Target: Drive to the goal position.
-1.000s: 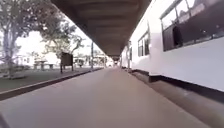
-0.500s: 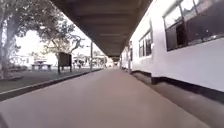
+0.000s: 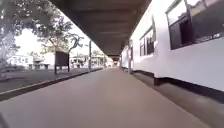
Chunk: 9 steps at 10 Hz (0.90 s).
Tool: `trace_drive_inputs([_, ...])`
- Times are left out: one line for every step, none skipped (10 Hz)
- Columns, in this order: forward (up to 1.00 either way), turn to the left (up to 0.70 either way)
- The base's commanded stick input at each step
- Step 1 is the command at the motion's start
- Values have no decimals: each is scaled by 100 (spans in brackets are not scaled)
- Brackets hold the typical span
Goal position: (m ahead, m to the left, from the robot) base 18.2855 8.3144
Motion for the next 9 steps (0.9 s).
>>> trace_drive_inputs([70, 0])
trace_drive_inputs([70, 0])
trace_drive_inputs([70, 0])
trace_drive_inputs([70, 0])
trace_drive_inputs([70, 0])
trace_drive_inputs([70, 0])
trace_drive_inputs([70, 0])
trace_drive_inputs([70, 0])
trace_drive_inputs([70, 0])
